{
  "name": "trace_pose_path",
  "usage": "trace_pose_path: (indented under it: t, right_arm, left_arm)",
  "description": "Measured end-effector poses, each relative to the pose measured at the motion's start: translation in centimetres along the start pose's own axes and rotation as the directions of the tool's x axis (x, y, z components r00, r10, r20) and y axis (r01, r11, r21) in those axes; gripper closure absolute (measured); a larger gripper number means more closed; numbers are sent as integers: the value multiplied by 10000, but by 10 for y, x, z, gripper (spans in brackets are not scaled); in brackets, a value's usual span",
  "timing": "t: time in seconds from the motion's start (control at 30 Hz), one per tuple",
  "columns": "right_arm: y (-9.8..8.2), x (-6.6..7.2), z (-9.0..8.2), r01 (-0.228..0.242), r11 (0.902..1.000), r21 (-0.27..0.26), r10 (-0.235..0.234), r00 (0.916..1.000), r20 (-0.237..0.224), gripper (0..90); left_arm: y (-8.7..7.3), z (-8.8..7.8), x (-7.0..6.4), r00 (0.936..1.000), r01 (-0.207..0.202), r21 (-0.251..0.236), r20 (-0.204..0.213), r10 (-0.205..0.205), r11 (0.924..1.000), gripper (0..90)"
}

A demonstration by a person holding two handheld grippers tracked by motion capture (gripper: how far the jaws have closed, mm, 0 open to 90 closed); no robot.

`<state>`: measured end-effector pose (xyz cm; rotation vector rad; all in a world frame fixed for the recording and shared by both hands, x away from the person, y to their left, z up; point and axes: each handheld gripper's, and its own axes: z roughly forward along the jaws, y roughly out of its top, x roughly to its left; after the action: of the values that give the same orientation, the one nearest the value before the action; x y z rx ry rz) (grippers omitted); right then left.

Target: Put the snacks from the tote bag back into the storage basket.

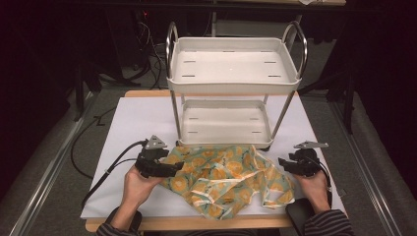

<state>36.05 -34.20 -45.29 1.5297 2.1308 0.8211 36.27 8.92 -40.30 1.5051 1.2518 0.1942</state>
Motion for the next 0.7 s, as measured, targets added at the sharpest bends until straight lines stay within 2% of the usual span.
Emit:
trace_pose_path:
  t: [0.2, 0.27, 0.53, 0.63, 0.7]
  right_arm:
    - [0, -3, 1, -182, 9998, 44, 182, 9997, -164, 520]
    - [0, -3, 1, -173, 9998, 67, 174, 9997, -161, 519]
    - [0, -2, 0, -70, 10000, -1, 69, 9997, -244, 519]
    - [0, -3, -1, -48, 10000, -55, 47, 9996, -264, 520]
    - [-1, -4, -2, -82, 9999, -99, 79, 9997, -252, 522]
  left_arm:
    - [-4, 3, -5, 9998, 16, 200, 210, -20, 9998, 287]
    - [-6, 3, -9, 9994, -125, 262, 311, 117, 9996, 290]
    - [-10, 3, -30, 9943, -219, 524, 1052, 163, 9984, 304]
    - [-16, 11, -30, 9948, -775, 582, 709, 733, 9953, 310]
    - [-20, 14, -31, 9944, -778, 758, 774, 720, 9941, 312]
